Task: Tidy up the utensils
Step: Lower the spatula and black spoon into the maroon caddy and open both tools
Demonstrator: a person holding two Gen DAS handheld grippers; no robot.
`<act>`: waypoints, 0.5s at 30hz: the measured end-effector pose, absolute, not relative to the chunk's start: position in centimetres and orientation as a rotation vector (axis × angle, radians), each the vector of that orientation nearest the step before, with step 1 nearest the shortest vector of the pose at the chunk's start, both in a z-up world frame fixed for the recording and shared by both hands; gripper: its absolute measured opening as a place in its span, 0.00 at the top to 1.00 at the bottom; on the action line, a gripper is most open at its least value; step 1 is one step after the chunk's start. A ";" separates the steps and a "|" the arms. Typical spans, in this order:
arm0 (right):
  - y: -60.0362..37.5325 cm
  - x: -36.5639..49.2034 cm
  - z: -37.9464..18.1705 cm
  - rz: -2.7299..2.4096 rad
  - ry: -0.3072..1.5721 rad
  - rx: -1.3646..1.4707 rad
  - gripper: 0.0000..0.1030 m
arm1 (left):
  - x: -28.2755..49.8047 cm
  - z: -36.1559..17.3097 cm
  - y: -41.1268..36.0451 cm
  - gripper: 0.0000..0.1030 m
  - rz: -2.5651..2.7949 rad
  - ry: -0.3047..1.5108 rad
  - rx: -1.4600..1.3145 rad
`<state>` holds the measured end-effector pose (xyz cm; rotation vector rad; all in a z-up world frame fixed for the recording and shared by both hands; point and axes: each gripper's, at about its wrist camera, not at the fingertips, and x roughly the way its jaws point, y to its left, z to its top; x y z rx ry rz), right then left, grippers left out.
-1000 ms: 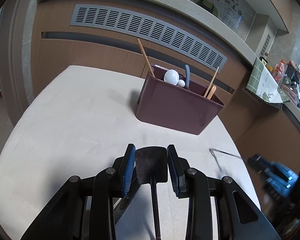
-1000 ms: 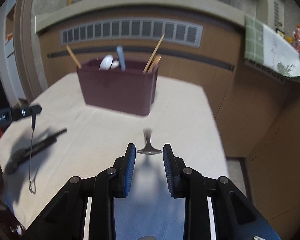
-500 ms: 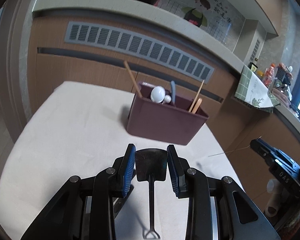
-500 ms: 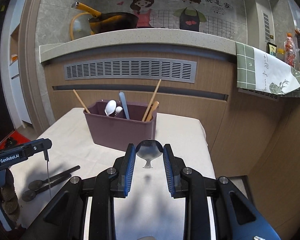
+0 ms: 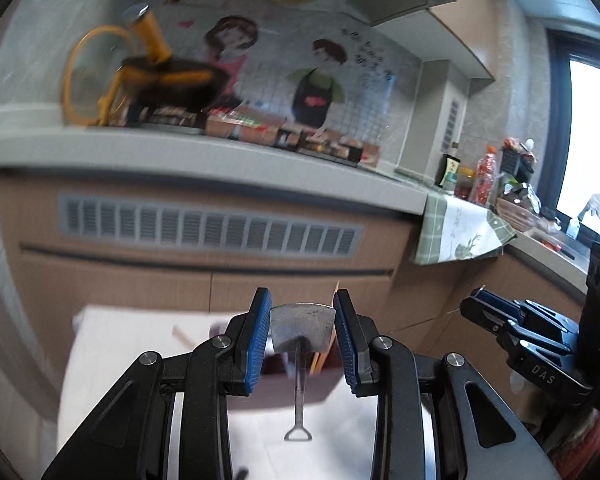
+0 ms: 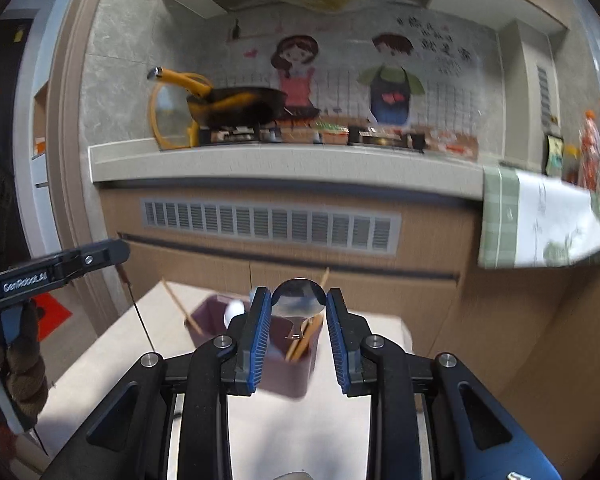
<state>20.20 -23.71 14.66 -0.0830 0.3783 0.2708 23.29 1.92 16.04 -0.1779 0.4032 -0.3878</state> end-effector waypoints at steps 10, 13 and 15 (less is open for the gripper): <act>-22.9 27.2 14.5 0.330 0.494 -0.102 0.75 | 31.6 16.1 1.2 0.68 -0.413 0.427 -0.193; -22.7 29.0 13.2 0.346 0.552 -0.077 0.75 | 33.0 14.9 1.3 0.68 -0.411 0.447 -0.213; -22.6 30.5 12.1 0.359 0.609 -0.045 0.75 | 33.5 14.2 1.3 0.68 -0.408 0.441 -0.210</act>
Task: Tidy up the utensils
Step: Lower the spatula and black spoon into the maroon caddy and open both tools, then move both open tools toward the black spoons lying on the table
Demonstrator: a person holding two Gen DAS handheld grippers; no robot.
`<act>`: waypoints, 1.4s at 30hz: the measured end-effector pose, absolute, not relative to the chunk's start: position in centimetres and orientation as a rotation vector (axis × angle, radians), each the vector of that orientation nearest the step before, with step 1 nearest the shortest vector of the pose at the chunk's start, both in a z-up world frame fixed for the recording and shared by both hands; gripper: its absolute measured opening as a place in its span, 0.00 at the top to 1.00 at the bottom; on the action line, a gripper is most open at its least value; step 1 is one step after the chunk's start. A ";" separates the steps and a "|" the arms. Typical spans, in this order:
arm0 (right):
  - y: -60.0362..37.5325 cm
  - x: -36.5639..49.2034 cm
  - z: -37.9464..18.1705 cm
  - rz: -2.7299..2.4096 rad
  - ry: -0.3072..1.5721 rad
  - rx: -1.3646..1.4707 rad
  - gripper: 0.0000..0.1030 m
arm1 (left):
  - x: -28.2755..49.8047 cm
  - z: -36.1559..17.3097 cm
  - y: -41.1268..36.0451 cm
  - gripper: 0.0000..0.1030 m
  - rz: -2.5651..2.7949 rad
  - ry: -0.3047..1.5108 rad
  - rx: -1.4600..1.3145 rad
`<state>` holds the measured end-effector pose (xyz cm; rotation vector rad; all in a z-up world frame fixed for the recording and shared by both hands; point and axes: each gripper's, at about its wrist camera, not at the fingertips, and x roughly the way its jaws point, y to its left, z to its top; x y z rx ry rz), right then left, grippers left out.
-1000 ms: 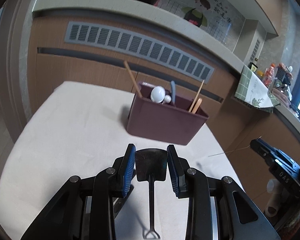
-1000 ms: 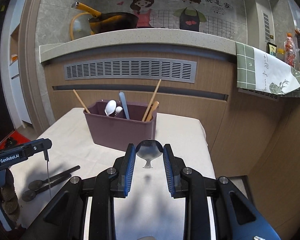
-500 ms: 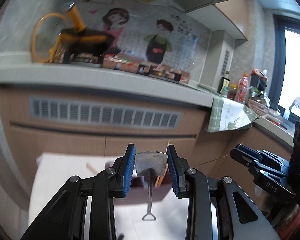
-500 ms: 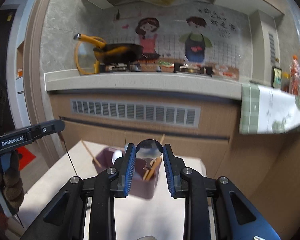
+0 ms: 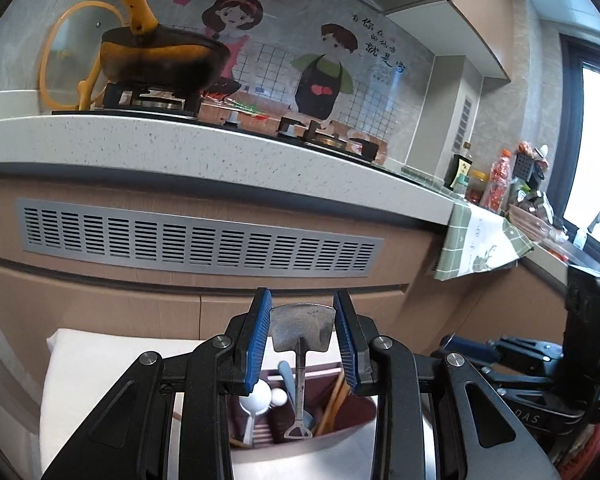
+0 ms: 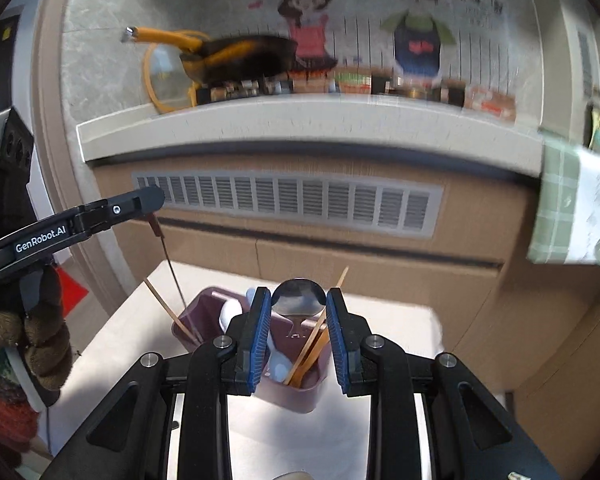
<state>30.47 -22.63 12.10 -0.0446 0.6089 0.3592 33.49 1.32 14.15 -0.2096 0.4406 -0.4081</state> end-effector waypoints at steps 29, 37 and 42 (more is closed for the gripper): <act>-17.6 31.1 5.0 0.436 0.750 -0.041 0.70 | 30.0 5.7 8.6 0.37 -0.303 0.653 -0.287; -9.7 24.2 -2.7 0.654 1.004 -0.168 0.69 | 22.3 0.5 15.5 0.35 -0.120 0.732 -0.265; -4.8 20.3 -5.5 0.794 1.109 -0.284 0.70 | 18.7 -3.0 19.7 0.35 -0.022 0.789 -0.347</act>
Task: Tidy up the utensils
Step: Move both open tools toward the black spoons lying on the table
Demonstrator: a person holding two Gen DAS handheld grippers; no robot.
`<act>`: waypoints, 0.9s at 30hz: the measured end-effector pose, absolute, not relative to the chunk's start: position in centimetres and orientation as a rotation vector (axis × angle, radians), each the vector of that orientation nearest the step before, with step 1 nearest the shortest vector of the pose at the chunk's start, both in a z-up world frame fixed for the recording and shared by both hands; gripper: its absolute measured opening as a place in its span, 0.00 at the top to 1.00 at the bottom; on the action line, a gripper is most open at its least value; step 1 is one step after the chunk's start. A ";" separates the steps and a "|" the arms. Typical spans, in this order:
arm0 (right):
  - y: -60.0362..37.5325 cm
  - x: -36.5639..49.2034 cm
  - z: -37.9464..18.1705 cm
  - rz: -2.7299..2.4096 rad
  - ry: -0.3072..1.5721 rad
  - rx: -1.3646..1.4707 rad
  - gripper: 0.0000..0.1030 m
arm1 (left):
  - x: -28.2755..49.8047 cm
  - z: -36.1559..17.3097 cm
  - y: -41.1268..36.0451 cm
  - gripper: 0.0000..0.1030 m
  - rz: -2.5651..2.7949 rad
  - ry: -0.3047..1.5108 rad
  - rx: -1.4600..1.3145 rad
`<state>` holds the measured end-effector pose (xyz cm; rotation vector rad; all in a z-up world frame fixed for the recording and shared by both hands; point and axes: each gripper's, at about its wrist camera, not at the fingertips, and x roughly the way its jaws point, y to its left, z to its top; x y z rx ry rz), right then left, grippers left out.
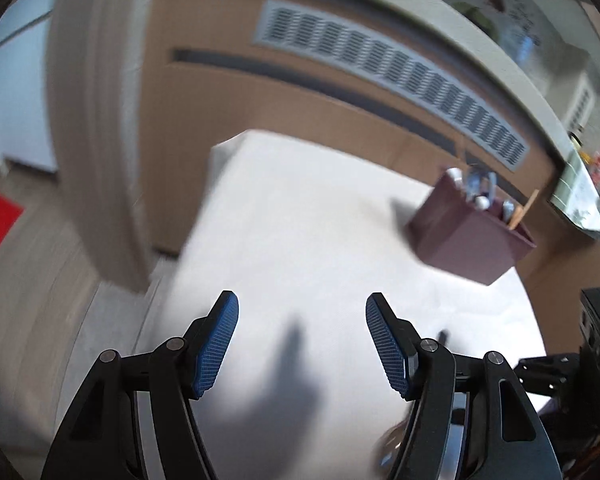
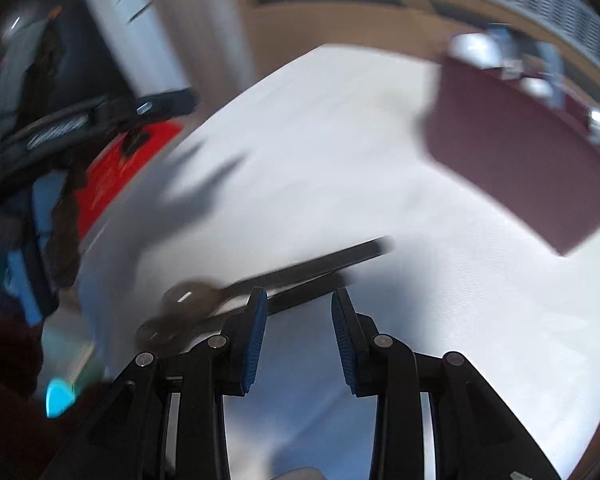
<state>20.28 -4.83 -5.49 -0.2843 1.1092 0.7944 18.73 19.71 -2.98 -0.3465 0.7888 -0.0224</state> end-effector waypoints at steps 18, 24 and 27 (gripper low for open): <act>-1.3 18.3 -7.1 0.655 1.094 -0.342 0.71 | 17.6 -4.9 18.0 0.35 -0.065 0.837 -0.348; -7.8 19.5 -7.2 0.507 1.059 -0.364 0.89 | 19.0 -5.2 13.3 0.34 -0.182 0.906 -0.246; -12.0 20.5 -6.7 0.461 1.092 -0.226 0.82 | 18.9 -5.6 12.2 0.34 -0.216 0.939 -0.229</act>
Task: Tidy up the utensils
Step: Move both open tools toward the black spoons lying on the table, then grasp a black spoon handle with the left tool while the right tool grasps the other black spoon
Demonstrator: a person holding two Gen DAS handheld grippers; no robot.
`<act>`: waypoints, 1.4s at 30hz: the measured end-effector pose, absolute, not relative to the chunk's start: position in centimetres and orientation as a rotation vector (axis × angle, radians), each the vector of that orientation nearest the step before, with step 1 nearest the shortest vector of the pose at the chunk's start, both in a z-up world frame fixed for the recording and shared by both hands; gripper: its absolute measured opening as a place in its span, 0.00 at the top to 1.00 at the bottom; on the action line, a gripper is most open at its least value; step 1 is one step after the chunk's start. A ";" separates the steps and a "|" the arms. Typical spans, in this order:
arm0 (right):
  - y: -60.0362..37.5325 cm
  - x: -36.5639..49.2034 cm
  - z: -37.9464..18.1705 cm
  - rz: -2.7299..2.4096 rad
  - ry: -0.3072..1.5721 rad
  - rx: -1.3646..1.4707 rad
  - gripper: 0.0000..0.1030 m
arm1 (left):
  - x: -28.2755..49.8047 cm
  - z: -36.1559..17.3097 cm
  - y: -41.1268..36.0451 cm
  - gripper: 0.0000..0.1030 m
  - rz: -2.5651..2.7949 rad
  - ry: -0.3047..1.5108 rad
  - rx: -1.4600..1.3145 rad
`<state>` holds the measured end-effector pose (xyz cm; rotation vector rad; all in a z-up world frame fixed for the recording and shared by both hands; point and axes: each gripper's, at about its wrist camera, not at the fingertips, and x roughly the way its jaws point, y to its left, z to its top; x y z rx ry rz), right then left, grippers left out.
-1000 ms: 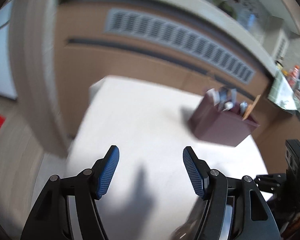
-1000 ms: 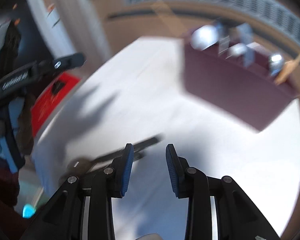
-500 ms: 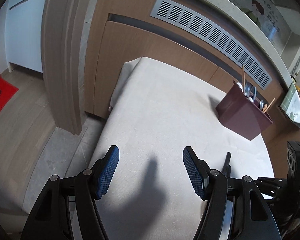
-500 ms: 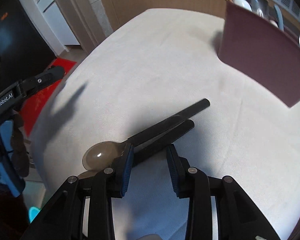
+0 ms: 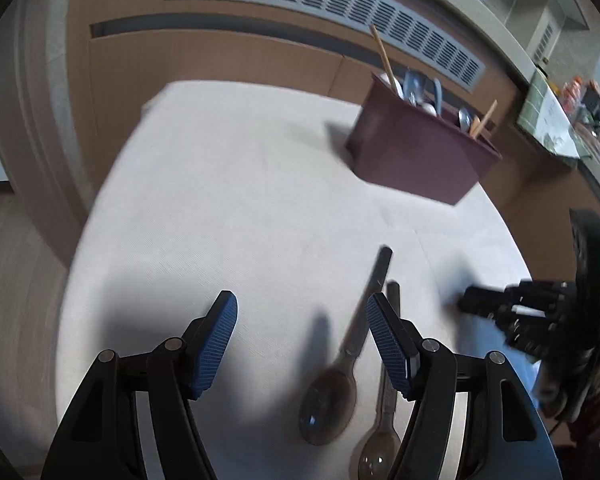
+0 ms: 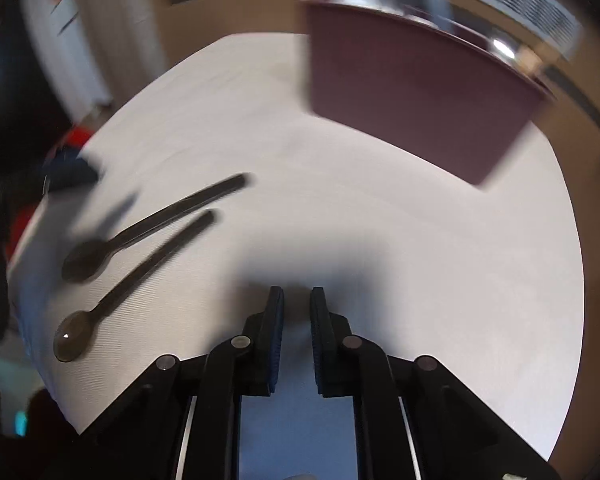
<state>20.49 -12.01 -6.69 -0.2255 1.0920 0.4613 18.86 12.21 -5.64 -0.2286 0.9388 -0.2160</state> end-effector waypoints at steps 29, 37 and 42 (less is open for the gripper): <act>-16.2 17.0 -5.9 0.474 1.013 -0.276 0.75 | 15.6 -6.9 9.5 0.34 -0.156 0.956 -0.284; -16.9 19.4 -6.4 0.373 1.028 -0.157 0.73 | 16.1 -7.4 5.7 0.34 -0.282 1.039 -0.222; -16.0 18.7 -6.4 0.376 0.984 -0.219 0.71 | 16.7 -7.5 4.2 0.34 -0.246 1.049 -0.109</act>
